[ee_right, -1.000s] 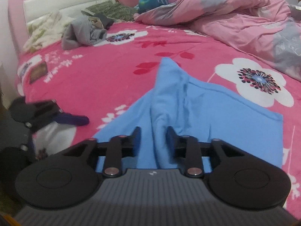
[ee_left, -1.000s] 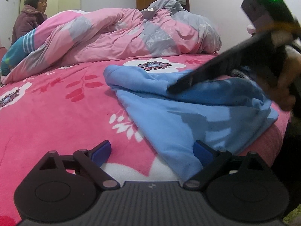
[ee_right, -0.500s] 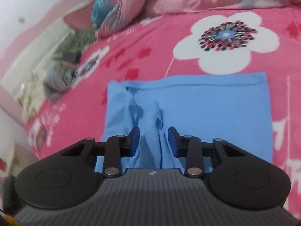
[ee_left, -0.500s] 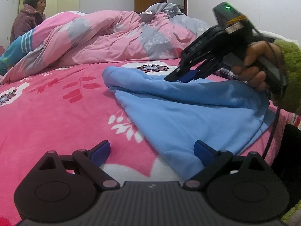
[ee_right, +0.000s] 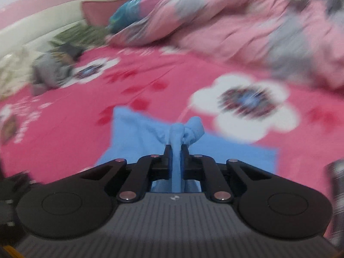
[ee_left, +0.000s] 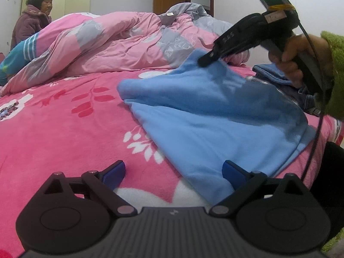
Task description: Fold clothes
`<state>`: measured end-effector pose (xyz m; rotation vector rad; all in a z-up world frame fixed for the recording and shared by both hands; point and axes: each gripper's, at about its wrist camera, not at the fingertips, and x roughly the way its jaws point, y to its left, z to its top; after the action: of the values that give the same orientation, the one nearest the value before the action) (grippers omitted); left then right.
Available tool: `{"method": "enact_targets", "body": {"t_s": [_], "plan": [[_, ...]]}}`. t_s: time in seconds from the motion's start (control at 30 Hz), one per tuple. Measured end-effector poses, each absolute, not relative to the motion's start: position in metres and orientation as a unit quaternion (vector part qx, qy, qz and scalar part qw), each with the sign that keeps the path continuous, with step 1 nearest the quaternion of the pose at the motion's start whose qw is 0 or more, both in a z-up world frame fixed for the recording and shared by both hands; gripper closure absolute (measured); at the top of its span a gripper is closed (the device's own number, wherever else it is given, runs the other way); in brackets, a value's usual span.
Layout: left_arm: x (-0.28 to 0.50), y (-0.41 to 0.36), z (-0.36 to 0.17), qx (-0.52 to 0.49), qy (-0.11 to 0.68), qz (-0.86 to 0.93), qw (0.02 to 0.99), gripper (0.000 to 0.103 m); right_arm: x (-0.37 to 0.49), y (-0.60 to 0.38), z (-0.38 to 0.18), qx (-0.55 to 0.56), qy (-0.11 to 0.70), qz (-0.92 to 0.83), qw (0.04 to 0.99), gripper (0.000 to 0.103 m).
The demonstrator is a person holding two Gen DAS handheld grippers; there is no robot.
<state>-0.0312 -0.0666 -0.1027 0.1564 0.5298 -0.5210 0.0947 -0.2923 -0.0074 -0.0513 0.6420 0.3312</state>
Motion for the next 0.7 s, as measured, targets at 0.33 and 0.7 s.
{"method": "enact_targets", "body": {"t_s": [0.33, 0.7], "plan": [[-0.029, -0.069, -0.099, 0.079, 0.268, -0.25, 0.927, 0.005, 0.118, -0.345, -0.039, -0.038, 0.325, 0.075, 0.942, 0.098], [-0.027, -0.072, -0.097, 0.089, 0.277, -0.246, 0.925, 0.006, 0.123, -0.353, -0.062, -0.018, 0.332, 0.05, 0.942, 0.083]]}}
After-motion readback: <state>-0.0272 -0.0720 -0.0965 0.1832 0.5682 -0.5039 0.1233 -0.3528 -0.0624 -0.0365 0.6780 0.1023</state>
